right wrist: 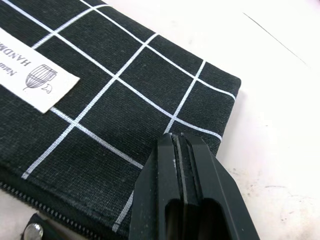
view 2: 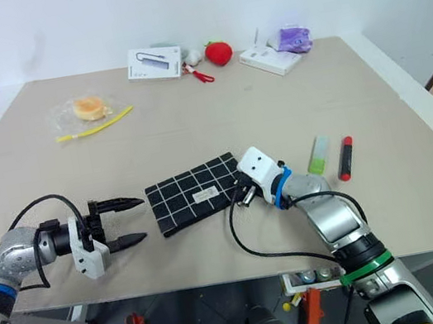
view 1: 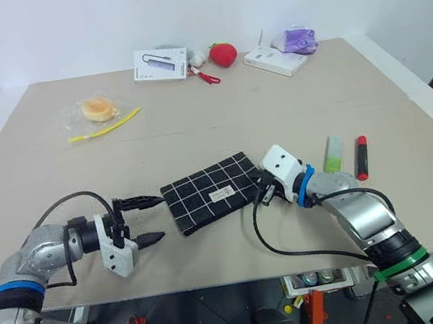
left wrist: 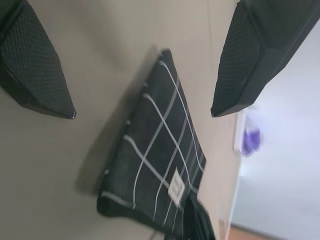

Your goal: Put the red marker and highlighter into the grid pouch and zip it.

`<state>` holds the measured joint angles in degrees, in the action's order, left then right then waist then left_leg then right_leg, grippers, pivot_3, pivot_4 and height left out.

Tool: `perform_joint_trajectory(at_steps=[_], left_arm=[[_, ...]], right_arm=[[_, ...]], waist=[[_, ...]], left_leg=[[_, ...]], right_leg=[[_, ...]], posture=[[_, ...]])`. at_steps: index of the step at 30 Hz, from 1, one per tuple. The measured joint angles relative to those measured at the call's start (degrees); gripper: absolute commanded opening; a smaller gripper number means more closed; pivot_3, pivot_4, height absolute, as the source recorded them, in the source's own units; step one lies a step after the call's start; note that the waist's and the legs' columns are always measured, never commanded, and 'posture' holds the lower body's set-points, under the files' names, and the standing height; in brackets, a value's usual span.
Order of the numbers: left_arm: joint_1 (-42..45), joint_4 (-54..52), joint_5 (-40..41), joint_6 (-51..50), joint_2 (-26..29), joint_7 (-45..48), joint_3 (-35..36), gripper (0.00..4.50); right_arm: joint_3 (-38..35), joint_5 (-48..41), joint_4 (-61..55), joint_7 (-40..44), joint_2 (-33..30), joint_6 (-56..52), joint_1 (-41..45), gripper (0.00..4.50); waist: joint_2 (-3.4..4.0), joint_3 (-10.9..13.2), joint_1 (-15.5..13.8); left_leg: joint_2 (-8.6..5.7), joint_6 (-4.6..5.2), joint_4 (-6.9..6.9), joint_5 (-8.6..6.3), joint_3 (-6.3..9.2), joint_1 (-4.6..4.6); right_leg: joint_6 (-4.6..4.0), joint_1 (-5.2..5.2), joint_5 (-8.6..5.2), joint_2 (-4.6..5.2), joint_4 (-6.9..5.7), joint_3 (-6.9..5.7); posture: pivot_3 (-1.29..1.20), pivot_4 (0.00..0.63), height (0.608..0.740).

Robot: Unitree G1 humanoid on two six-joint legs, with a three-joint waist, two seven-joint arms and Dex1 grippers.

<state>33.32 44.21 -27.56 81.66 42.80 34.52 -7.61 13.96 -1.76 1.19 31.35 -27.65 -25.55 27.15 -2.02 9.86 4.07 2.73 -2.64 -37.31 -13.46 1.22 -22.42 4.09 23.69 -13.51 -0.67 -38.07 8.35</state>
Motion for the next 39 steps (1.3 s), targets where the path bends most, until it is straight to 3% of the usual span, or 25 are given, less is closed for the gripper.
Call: perform_joint_trajectory(at_steps=[10,23,26,29,33,39], left_arm=[[3.91,-0.05,-15.39,-4.24,-5.67,-17.87,-4.15,4.50],[6.82,0.46,-19.73,-10.91,-7.83,-29.37,-12.15,4.50],[7.24,1.06,-19.70,-10.94,-7.78,-29.64,-13.61,3.66],[7.18,2.05,-19.60,-11.16,-7.77,-29.50,-15.27,2.01],[8.12,1.62,-17.95,-10.50,-7.28,-29.45,-15.47,0.24],[8.24,1.30,-15.02,-10.67,-6.78,-27.53,-16.15,0.09]], right_arm=[[-0.45,1.01,-0.17,-0.14,1.89,-2.16,0.21,0.08],[-1.02,1.49,-1.52,-0.24,3.13,-4.59,-0.55,0.08],[-1.02,1.51,-1.53,-0.23,3.16,-4.66,-0.55,0.00],[-1.03,1.53,-1.59,-0.19,3.17,-4.64,-0.55,0.00],[-1.04,1.53,-1.61,-0.19,3.23,-4.70,-0.61,0.00],[-1.02,1.55,-1.61,-0.19,3.46,-4.58,-0.66,0.00]], waist=[[0.22,-0.16,0.13],[0.56,-0.61,0.11],[0.57,-0.66,0.10],[0.56,-0.67,0.14],[0.68,-0.77,0.14],[0.76,-0.84,0.17]], left_leg=[[0.01,0.01,-0.04,-0.01,0.05,0.22],[-0.01,0.01,-0.02,0.00,0.05,0.35],[-0.02,0.01,-0.01,-0.01,0.04,0.34],[-0.01,0.01,0.01,-0.01,0.05,0.33],[-0.01,0.01,0.05,-0.01,0.05,0.36],[-0.01,0.00,0.08,-0.01,0.04,0.37]], right_leg=[[0.07,-0.23,0.03,-0.02,-0.02,0.00],[0.09,-0.33,0.01,-0.02,-0.01,-0.01],[0.10,-0.33,0.00,-0.02,0.00,-0.01],[0.09,-0.30,-0.02,-0.02,0.00,-0.01],[0.08,-0.31,-0.06,-0.02,0.00,-0.01],[0.03,-0.30,-0.11,-0.02,0.00,-0.01]], posture=[[0.00,0.150,0.734],[0.00,0.150,0.734],[0.00,0.150,0.734],[0.00,0.150,0.734],[0.00,0.150,0.734],[0.00,0.150,0.734]])
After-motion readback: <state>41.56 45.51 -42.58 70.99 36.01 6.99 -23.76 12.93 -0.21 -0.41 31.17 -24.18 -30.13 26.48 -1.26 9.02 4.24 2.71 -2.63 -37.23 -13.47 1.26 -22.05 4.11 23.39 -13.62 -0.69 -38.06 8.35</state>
